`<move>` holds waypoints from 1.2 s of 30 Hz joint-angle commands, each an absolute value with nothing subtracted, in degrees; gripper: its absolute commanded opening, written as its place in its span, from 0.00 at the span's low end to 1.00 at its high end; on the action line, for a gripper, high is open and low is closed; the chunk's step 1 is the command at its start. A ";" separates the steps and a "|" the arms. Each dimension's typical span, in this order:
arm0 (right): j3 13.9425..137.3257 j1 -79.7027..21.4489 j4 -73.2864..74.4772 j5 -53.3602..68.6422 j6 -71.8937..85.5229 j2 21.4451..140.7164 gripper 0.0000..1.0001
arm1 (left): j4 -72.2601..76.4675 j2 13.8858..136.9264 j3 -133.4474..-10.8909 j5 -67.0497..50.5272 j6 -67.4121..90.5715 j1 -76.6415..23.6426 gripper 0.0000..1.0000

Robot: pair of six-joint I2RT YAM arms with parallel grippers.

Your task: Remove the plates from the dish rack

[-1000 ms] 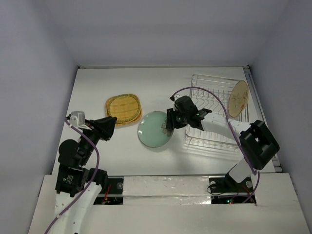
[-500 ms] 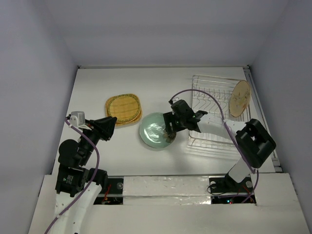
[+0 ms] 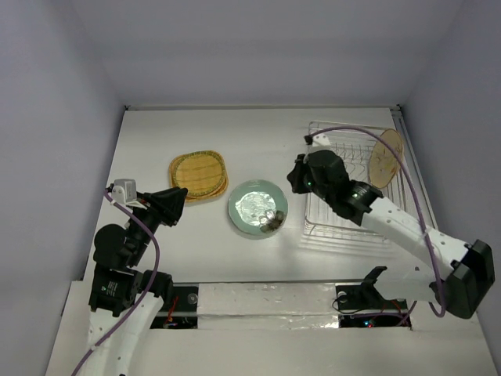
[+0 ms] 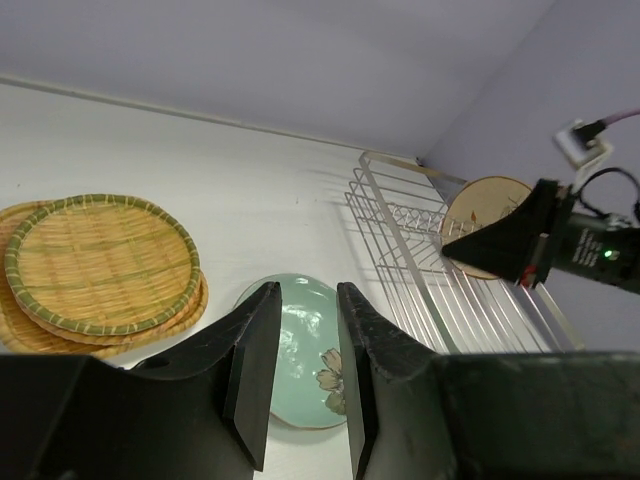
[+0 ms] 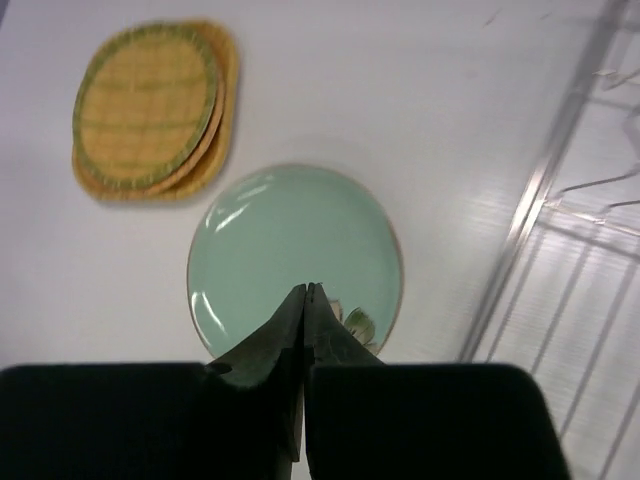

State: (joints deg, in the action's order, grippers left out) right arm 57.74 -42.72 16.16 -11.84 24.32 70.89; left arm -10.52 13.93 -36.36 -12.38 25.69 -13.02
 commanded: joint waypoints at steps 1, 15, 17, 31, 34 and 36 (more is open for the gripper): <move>58.89 -40.26 15.20 -27.13 28.12 65.49 0.00 | -7.82 13.10 -36.47 -12.48 25.58 -12.83 0.26; 49.04 -3.09 15.91 -38.60 27.42 54.75 0.85 | -7.12 11.60 -36.30 -14.41 25.66 -14.06 0.27; 49.48 -0.10 16.26 -36.31 27.86 57.11 0.87 | -7.29 10.82 -36.30 -14.41 25.58 -14.67 0.27; 62.40 3.25 17.58 -38.31 15.22 79.01 0.58 | -7.91 7.73 -36.83 -13.89 25.22 -17.05 0.28; 64.68 3.25 19.16 -39.90 13.37 80.42 0.46 | -8.00 7.47 -36.91 -14.06 25.22 -17.05 0.28; 66.00 3.25 20.39 -39.90 13.01 80.60 0.42 | -7.91 7.03 -36.83 -14.15 25.05 -17.05 0.28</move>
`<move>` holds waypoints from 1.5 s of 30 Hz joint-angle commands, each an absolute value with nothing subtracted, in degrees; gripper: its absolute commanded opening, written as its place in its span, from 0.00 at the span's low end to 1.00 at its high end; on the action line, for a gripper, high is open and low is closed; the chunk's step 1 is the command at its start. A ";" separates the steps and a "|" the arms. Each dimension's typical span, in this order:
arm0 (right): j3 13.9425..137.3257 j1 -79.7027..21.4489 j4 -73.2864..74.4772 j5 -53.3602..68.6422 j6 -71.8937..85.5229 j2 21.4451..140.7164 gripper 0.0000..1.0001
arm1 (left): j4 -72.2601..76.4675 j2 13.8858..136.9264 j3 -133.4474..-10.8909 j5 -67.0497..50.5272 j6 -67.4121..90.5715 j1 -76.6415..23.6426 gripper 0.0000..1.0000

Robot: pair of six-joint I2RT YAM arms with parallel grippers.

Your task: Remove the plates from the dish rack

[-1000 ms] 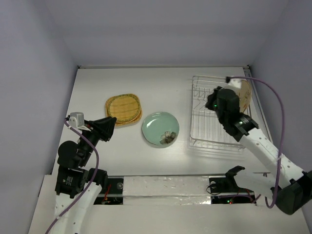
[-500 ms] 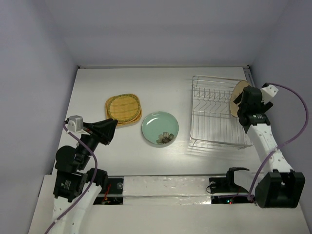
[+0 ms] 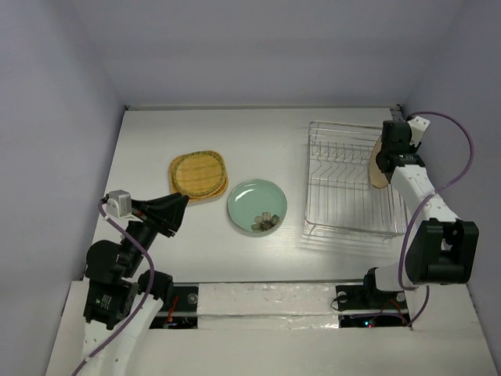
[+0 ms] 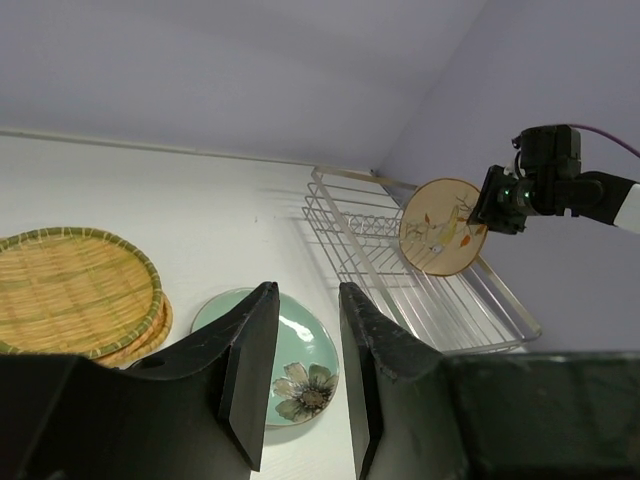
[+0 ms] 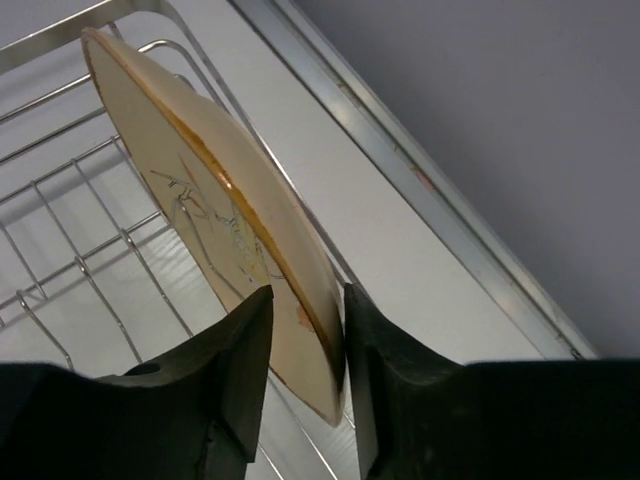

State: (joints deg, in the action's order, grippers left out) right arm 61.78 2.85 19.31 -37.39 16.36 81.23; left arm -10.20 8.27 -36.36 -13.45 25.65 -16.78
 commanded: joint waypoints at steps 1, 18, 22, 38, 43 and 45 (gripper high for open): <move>66.18 3.25 20.65 -39.90 12.05 80.60 0.39 | -7.91 6.94 -36.83 -14.15 25.14 -17.05 0.28; 75.31 3.25 30.05 -45.52 6.68 83.58 0.00 | -8.17 6.24 -37.00 -13.36 25.05 -17.58 0.29; 77.60 1.32 30.50 -47.01 3.62 82.44 0.00 | -8.26 6.15 -37.00 -13.18 25.22 -17.58 0.29; 83.92 -4.39 25.75 -55.02 -6.68 73.75 0.00 | -8.00 6.50 -36.91 -13.27 25.22 -17.58 0.29; 88.94 -6.23 28.73 -53.71 -1.17 72.34 0.00 | -8.09 6.68 -36.83 -13.27 25.14 -17.58 0.29; 90.87 -8.42 29.35 -51.16 0.96 71.37 0.00 | -8.00 6.85 -36.83 -13.27 25.14 -17.58 0.29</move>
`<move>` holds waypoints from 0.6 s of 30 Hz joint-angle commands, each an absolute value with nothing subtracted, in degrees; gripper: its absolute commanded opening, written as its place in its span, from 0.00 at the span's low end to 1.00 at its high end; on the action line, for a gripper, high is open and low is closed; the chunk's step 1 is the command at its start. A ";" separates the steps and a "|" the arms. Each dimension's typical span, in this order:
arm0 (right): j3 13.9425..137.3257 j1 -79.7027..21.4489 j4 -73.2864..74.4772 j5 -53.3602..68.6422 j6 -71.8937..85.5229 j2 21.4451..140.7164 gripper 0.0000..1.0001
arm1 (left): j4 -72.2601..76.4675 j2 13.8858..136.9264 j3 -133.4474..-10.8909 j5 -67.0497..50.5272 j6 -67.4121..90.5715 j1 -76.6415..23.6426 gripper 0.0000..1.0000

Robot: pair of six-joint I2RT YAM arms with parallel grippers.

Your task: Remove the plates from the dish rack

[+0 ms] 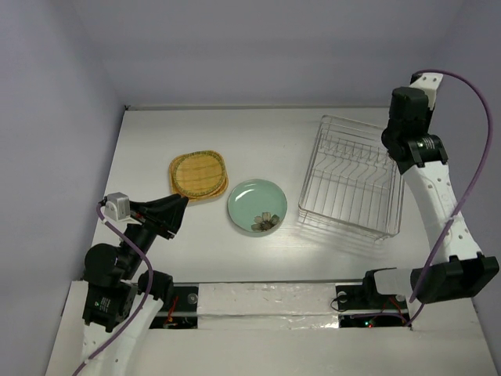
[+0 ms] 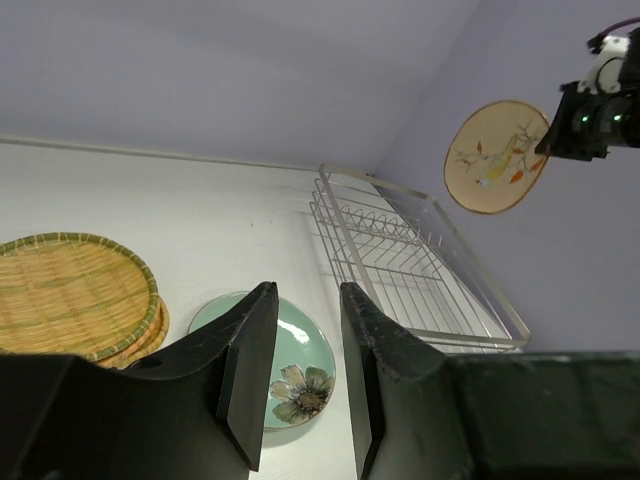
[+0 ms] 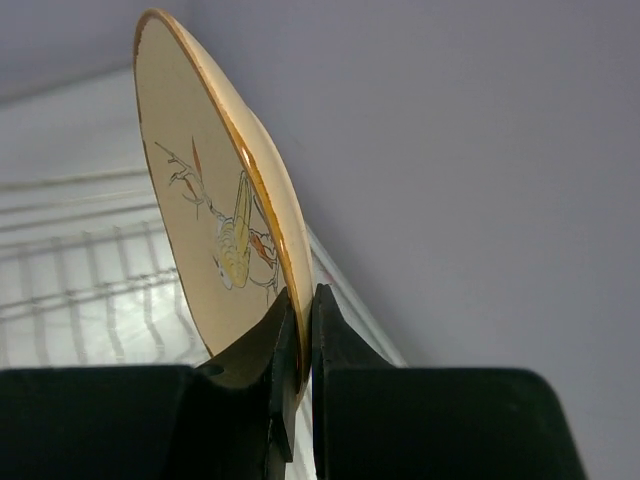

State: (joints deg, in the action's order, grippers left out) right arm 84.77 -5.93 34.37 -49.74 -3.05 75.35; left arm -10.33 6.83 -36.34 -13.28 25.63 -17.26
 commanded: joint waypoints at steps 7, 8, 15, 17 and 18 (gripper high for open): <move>91.85 -16.34 28.57 -10.75 11.15 70.22 0.00 | -8.09 7.65 -36.83 -13.01 25.22 -17.58 0.29; 89.67 -16.96 26.13 -6.20 13.34 70.31 0.00 | -8.09 7.73 -36.74 -12.92 25.31 -17.58 0.29; 84.03 -20.47 21.01 16.68 16.17 76.37 0.00 | -8.35 8.17 -36.74 -12.13 25.31 -17.58 0.29; 83.24 -21.88 20.48 19.76 15.47 78.30 0.00 | -8.35 8.44 -36.74 -12.04 25.31 -17.58 0.29; 82.45 -21.88 20.30 21.25 15.12 80.31 0.00 | -8.35 8.44 -36.83 -11.87 25.40 -17.58 0.29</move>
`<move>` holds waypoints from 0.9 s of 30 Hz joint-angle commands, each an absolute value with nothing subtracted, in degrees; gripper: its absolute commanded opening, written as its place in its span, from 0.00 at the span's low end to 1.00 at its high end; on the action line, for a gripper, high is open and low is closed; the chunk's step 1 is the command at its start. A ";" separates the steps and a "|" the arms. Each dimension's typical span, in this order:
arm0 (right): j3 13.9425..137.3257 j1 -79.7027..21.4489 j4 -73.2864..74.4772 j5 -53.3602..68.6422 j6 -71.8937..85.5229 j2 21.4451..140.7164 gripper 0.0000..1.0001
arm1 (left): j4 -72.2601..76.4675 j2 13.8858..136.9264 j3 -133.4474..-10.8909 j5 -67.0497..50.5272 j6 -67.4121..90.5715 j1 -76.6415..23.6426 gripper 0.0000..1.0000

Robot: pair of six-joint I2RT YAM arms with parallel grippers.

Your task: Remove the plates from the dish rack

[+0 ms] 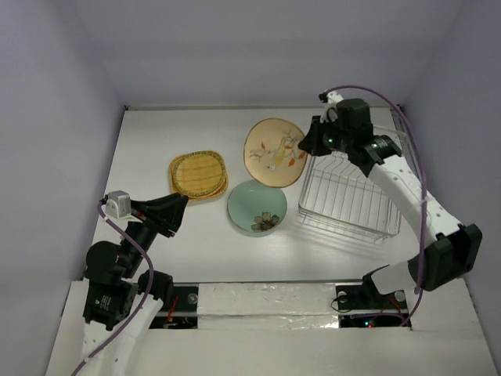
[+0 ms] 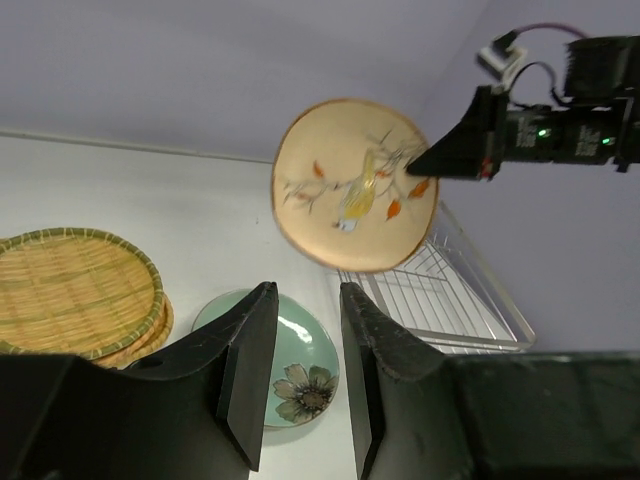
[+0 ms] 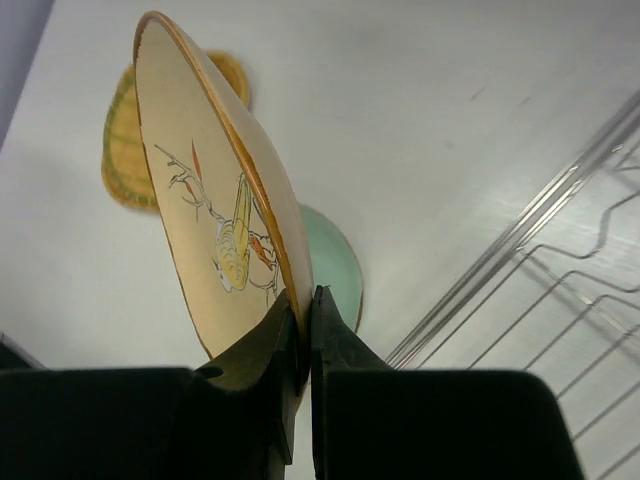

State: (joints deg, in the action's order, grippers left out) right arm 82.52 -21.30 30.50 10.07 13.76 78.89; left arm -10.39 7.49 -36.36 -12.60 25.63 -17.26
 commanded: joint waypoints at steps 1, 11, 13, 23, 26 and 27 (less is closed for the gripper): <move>82.09 -22.84 19.95 22.57 14.86 81.20 0.00 | -8.35 8.61 -36.74 -11.95 25.40 -17.58 0.29; 83.23 -24.70 22.67 29.00 11.16 95.35 0.00 | -8.44 10.02 -36.65 -11.69 25.49 -17.58 0.29; 83.23 -25.31 22.85 30.14 10.90 97.11 0.00 | -8.44 10.20 -36.65 -11.78 25.49 -17.58 0.29; 82.62 -27.33 25.92 30.94 7.65 103.36 0.00 | -8.26 10.37 -36.56 -11.69 25.66 -17.58 0.29; 82.62 -27.33 27.33 28.93 7.03 104.76 0.04 | -8.26 10.55 -36.65 -11.78 25.66 -17.58 0.29; 82.62 -27.33 27.77 27.87 6.94 105.11 0.11 | -8.35 10.55 -36.65 -11.78 25.66 -17.58 0.29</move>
State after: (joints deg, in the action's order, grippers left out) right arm 80.03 -26.72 29.17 26.37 8.14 104.77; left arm -10.59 9.65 -36.36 -11.90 25.65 -17.26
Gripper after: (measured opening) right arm 0.101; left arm 0.288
